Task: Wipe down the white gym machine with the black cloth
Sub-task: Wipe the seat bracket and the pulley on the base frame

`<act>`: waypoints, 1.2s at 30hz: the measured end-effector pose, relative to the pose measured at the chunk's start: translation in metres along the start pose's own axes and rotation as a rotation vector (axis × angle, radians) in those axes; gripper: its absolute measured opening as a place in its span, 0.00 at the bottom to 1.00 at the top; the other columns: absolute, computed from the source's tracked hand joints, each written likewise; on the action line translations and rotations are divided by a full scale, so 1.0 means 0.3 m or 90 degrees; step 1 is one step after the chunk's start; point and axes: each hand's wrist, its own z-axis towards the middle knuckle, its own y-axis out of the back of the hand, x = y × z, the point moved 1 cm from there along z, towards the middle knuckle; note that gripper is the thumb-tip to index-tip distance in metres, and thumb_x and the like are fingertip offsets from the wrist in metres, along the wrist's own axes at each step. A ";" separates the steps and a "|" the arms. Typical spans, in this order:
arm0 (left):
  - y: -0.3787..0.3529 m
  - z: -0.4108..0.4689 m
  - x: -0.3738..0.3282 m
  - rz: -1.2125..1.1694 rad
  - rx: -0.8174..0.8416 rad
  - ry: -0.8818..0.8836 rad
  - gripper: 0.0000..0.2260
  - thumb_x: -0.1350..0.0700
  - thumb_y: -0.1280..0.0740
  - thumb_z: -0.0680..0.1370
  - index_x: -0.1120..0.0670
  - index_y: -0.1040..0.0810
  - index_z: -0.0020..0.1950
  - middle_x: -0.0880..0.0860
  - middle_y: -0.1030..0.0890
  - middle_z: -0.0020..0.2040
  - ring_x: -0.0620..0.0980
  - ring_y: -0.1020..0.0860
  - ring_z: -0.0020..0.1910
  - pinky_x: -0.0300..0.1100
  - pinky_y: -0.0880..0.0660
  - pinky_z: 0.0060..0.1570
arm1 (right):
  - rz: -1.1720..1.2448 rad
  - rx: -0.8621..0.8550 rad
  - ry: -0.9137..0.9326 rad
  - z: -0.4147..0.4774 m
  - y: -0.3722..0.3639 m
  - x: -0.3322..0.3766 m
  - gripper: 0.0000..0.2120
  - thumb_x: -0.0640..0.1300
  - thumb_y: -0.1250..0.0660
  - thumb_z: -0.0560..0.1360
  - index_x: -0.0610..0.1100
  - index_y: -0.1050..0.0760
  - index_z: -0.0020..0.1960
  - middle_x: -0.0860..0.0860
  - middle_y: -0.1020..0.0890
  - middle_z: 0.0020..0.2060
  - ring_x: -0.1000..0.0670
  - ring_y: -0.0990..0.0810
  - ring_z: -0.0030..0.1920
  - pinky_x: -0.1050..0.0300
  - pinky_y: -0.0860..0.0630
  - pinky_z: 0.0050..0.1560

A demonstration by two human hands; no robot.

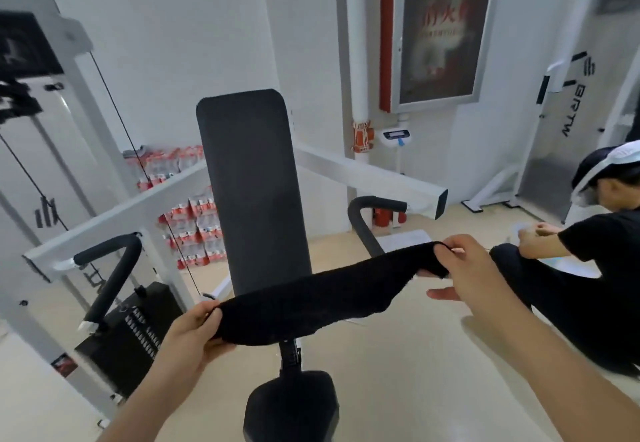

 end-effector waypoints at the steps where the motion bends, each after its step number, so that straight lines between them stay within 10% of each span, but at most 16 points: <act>1: -0.047 0.041 -0.022 -0.059 -0.012 0.018 0.09 0.64 0.42 0.83 0.63 0.22 0.54 0.61 0.19 0.48 0.58 0.20 0.45 0.49 0.22 0.44 | -0.007 0.011 0.000 0.060 -0.008 0.019 0.01 0.40 0.39 0.82 0.43 0.31 0.51 0.42 0.19 0.45 0.46 0.15 0.37 0.53 0.20 0.31; 11: -0.475 0.473 -0.298 -0.314 -0.031 0.026 0.07 0.59 0.40 0.83 0.60 0.25 0.55 0.53 0.30 0.33 0.46 0.31 0.28 0.37 0.30 0.25 | 0.082 -0.107 0.211 0.721 0.011 0.422 0.03 0.39 0.34 0.79 0.45 0.24 0.52 0.49 0.19 0.40 0.53 0.18 0.29 0.63 0.22 0.30; 18: -0.846 0.806 -0.349 0.089 -0.172 -0.076 0.09 0.58 0.41 0.83 0.56 0.24 0.59 0.52 0.23 0.40 0.50 0.24 0.36 0.45 0.23 0.38 | -0.128 -0.172 0.277 1.226 0.005 0.397 0.14 0.41 0.38 0.79 0.43 0.28 0.65 0.44 0.21 0.56 0.43 0.17 0.51 0.49 0.20 0.54; 21: -1.023 0.915 -0.300 0.532 -0.286 -0.237 0.14 0.55 0.40 0.81 0.52 0.30 0.67 0.52 0.26 0.61 0.52 0.26 0.56 0.45 0.26 0.51 | -0.396 -0.006 0.230 1.405 -0.091 0.217 0.29 0.49 0.37 0.78 0.41 0.43 0.75 0.38 0.31 0.66 0.35 0.29 0.65 0.40 0.29 0.65; 25: -1.400 0.972 -0.178 0.754 -0.069 -0.199 0.13 0.53 0.46 0.83 0.53 0.30 0.65 0.52 0.25 0.61 0.53 0.24 0.58 0.46 0.27 0.56 | -0.701 0.282 0.234 1.476 -0.213 -0.055 0.34 0.58 0.44 0.81 0.40 0.50 0.78 0.37 0.38 0.73 0.37 0.34 0.70 0.44 0.32 0.67; 30: -1.619 1.103 -0.159 0.500 0.014 -0.029 0.20 0.51 0.53 0.85 0.50 0.41 0.77 0.54 0.28 0.68 0.54 0.26 0.63 0.49 0.29 0.62 | -0.804 0.356 0.293 1.567 -0.229 -0.116 0.38 0.52 0.41 0.81 0.42 0.61 0.79 0.41 0.32 0.66 0.43 0.25 0.60 0.54 0.26 0.49; 33: -1.641 1.188 -0.172 0.299 -0.029 -0.003 0.19 0.40 0.53 0.83 0.26 0.49 0.73 0.43 0.43 0.78 0.51 0.35 0.74 0.50 0.35 0.71 | -0.708 0.408 0.215 1.685 -0.335 -0.084 0.30 0.52 0.45 0.82 0.42 0.53 0.77 0.43 0.27 0.58 0.42 0.22 0.52 0.53 0.31 0.45; 36: -1.605 1.321 -0.176 0.180 -0.156 -0.033 0.17 0.39 0.48 0.81 0.22 0.41 0.68 0.43 0.42 0.78 0.48 0.38 0.75 0.52 0.38 0.73 | -0.634 0.435 0.214 1.785 -0.469 -0.056 0.25 0.50 0.46 0.83 0.41 0.46 0.75 0.41 0.25 0.60 0.39 0.22 0.56 0.53 0.34 0.47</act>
